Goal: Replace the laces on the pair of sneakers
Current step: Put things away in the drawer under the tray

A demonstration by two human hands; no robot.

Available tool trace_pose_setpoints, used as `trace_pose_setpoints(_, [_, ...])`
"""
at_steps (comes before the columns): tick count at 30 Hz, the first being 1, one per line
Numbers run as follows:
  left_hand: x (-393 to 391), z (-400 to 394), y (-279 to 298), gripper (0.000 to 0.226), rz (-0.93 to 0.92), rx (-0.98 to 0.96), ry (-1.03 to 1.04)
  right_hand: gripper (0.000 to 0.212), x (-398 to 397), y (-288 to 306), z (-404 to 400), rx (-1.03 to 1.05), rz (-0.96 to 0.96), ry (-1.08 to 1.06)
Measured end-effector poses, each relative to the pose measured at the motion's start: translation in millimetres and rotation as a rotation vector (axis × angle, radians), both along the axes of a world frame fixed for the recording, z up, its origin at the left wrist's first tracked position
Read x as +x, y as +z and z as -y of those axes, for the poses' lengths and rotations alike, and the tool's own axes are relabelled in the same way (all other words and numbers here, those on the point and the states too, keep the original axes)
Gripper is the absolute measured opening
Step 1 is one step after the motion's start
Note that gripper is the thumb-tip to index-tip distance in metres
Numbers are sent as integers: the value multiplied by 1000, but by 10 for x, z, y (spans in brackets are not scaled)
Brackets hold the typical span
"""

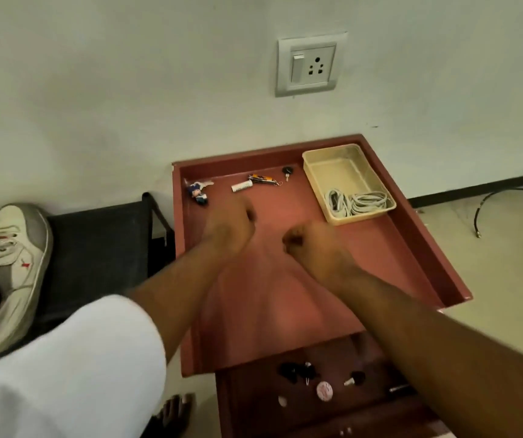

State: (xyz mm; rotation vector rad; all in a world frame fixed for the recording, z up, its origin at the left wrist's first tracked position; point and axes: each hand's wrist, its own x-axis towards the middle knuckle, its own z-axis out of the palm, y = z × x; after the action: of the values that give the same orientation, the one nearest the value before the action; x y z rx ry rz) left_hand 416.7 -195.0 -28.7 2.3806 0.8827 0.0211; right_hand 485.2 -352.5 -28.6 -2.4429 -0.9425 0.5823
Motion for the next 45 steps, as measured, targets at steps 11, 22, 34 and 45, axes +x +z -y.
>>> trace_pose_setpoints(11, [787,-902,-566,33,-27,119,-22,33,1099,-503,-1304,-12,263,25])
trace_pose_setpoints(22, [315,-620,-377,28,40,79,28,18,913,-679,-1154,-22,261,-8])
trace_pose_setpoints(34, [-1542,1515,-524,13,-469,-337,-263,33,-599,-464,1547,-256,-290,187])
trace_pose_setpoints(45, [-1415,1611,-1258,32,-823,-103,-420,32,-276,-1639,1484,-684,-86,411])
